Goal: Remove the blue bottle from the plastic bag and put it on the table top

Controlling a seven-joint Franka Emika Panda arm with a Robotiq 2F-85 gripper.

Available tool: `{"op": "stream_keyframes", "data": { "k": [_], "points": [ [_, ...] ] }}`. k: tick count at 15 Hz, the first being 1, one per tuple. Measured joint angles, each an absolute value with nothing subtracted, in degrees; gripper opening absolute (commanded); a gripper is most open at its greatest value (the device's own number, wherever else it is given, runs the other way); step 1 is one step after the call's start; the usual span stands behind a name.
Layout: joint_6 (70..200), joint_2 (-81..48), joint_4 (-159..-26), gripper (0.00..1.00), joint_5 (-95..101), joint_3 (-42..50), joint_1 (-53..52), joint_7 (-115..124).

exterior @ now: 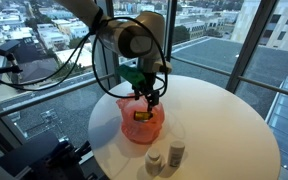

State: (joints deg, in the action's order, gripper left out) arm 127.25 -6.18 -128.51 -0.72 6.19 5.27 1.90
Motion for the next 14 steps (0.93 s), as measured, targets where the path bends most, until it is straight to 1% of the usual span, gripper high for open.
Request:
{"op": "stream_keyframes", "data": {
  "k": [14],
  "points": [
    [127.84,-6.22,-128.18,1.00,-7.44,6.29,6.06,5.98]
  ]
}}
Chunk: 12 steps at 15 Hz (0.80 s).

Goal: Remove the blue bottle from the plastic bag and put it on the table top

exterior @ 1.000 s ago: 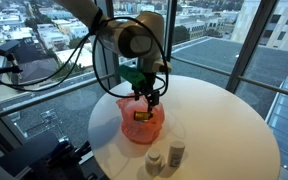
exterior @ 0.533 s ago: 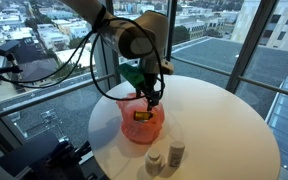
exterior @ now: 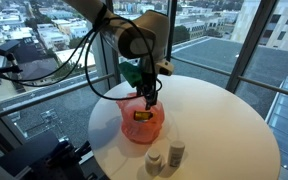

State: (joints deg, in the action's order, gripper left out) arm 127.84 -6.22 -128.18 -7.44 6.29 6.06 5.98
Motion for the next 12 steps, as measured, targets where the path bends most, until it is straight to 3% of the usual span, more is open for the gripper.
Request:
{"op": "stream_keyframes", "data": {
  "k": [12],
  "points": [
    [131.85,-9.82,-128.23,1.00,-6.00,6.28,5.67,8.04]
  ]
}}
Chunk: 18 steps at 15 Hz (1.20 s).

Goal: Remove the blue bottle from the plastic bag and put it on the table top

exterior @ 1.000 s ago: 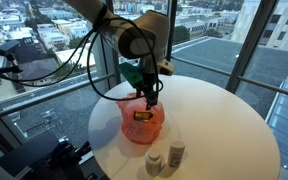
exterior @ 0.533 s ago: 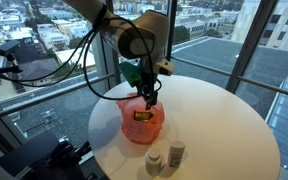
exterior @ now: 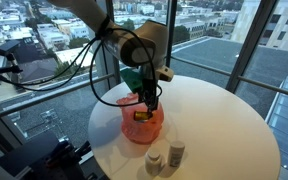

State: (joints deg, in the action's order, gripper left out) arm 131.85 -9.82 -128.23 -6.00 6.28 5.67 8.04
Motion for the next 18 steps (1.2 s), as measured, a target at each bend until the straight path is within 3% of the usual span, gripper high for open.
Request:
{"op": "stream_keyframes", "data": {
  "k": [18],
  "points": [
    [135.17,-12.32,-129.46,1.00,-5.02,5.73,4.35,8.41]
  ]
}}
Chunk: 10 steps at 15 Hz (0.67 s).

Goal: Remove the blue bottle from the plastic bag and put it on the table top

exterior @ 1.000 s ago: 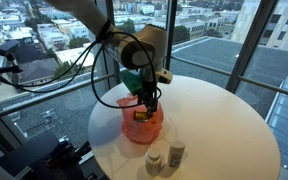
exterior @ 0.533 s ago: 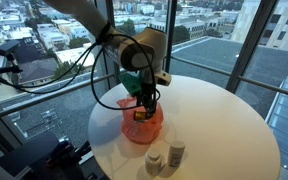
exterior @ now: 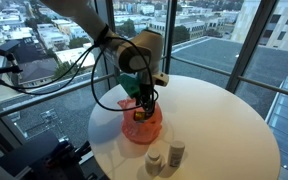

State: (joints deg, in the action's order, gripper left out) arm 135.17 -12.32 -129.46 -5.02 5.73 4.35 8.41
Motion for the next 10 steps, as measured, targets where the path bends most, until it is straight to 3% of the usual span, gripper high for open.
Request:
{"op": "stream_keyframes", "data": {
  "k": [10],
  "points": [
    [139.74,-13.24,-130.86,1.00,-6.18,3.96,3.78,8.27]
  ]
}}
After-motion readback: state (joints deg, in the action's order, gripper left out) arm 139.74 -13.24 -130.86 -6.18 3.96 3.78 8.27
